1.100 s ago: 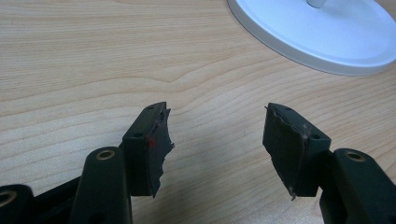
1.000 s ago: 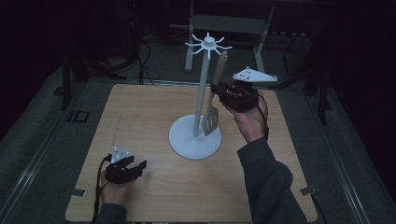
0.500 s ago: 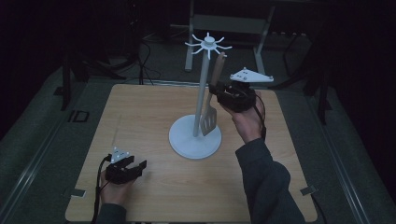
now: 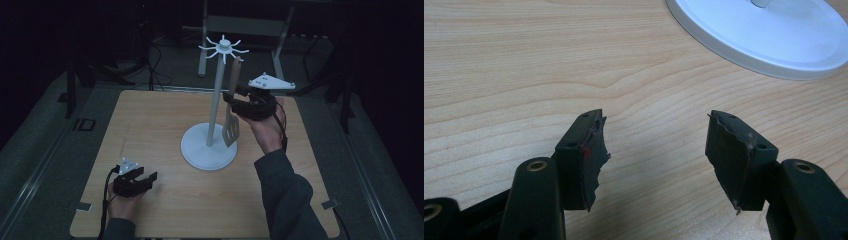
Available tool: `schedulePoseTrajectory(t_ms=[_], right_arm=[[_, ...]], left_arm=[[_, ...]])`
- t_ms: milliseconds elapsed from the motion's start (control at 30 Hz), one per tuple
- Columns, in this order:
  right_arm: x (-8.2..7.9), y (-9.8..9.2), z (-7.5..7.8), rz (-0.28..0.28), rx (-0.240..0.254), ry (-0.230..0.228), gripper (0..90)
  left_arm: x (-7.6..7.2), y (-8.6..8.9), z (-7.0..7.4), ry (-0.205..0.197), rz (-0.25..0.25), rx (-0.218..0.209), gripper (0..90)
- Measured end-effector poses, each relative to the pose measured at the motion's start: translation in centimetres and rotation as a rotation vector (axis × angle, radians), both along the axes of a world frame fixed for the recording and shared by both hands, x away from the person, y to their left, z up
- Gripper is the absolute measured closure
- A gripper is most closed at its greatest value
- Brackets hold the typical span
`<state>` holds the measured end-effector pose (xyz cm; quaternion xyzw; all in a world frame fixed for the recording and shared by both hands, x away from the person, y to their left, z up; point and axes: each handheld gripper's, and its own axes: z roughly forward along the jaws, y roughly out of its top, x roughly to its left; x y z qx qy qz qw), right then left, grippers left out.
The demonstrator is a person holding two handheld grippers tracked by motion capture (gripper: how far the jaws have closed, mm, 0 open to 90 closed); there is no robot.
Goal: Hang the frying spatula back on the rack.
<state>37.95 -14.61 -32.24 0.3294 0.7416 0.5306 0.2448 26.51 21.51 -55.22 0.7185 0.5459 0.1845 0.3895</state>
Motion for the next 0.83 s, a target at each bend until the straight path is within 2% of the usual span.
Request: schedulePoseTrajectory(t_ms=[67, 233, 467, 600, 733, 833], right_arm=[[0.1, 0.0, -0.2, -0.006, -0.021, -0.003, 42.6], [0.1, -0.2, -0.4, -0.021, -0.027, -0.002, 36.4], [-0.2, -0.7, -0.7, -0.01, -0.045, -0.003, 33.7], [-0.6, -1.2, -1.0, -0.006, -0.038, 0.006, 33.0], [-1.1, -2.0, -1.7, -0.005, -0.039, 0.012, 32.9], [-1.9, -3.2, -3.3, -0.004, -0.04, 0.038, 32.8]], left_arm=[[0.0, 0.0, 0.0, 0.0, -0.001, 0.001, 40.6], [0.0, 0.0, 0.0, 0.0, 0.0, 0.0, 40.7], [0.0, 0.0, 0.0, 0.0, -0.001, 0.002, 40.7], [0.1, -0.1, -0.1, 0.001, -0.002, 0.002, 40.6], [0.1, -0.1, -0.1, 0.002, -0.001, 0.001, 40.6], [0.1, -0.1, -0.1, 0.002, 0.0, 0.001, 40.6]])
